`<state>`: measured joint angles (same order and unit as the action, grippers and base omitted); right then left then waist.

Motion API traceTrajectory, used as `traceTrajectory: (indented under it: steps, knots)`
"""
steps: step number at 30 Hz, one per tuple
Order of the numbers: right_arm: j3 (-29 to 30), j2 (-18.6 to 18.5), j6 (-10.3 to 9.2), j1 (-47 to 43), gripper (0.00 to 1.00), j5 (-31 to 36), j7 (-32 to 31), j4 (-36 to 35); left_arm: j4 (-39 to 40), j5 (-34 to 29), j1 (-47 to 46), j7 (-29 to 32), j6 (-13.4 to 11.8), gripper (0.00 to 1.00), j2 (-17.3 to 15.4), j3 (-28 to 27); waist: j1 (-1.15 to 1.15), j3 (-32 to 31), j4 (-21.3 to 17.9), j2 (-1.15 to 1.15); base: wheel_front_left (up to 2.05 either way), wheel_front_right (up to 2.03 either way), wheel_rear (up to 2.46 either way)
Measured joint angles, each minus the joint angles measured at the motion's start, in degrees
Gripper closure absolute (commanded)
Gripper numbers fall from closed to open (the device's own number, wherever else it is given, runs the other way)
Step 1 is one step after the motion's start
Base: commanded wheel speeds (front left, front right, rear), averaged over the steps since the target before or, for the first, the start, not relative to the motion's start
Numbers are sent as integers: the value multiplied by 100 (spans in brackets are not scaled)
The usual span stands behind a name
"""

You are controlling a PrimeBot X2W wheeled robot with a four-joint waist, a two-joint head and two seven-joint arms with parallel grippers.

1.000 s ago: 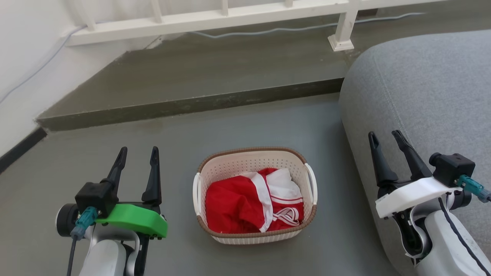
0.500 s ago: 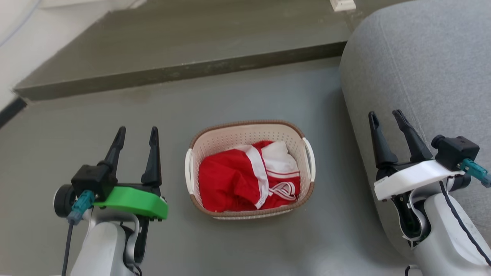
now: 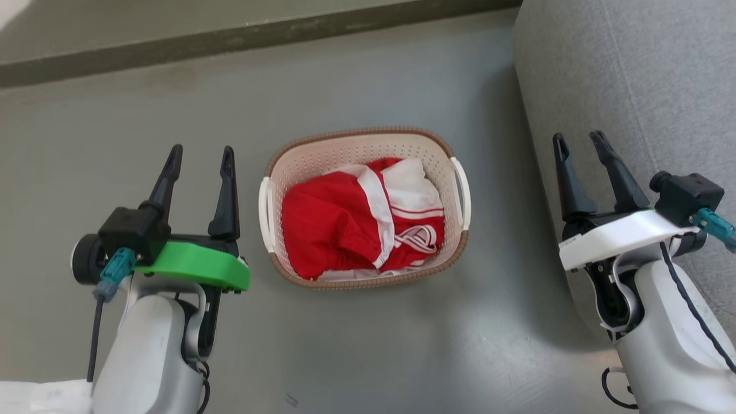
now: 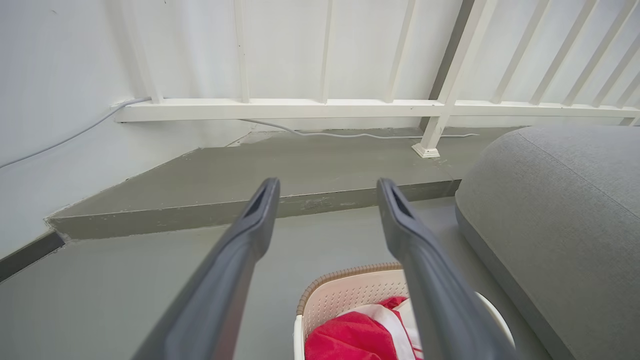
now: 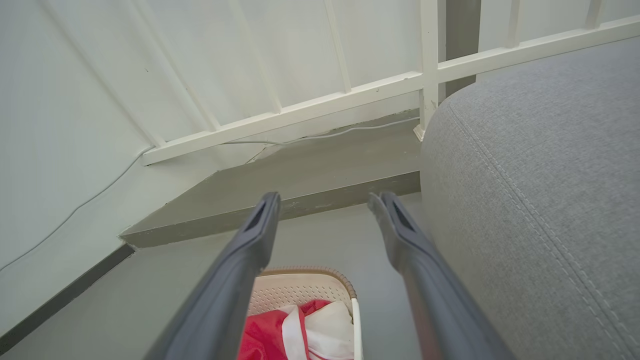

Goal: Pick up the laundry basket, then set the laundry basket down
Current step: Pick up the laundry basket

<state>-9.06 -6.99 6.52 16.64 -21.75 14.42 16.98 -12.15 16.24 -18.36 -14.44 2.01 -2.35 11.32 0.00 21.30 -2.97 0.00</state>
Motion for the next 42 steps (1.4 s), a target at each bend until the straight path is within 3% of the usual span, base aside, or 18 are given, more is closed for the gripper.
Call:
traceTrajectory:
  steps: [25,42]
  knots:
    - [-30,158,21,1073,0,10,1,305,-443,-81,-1124,-1,102,0,40,-54,1,1708,-102,0,0,0,0]
    - [-129,204,54,1862,0,-24,2,1241,-1746,112,-1807,-8,111,0,77,-168,1,2638,-83,0,0,0,0]
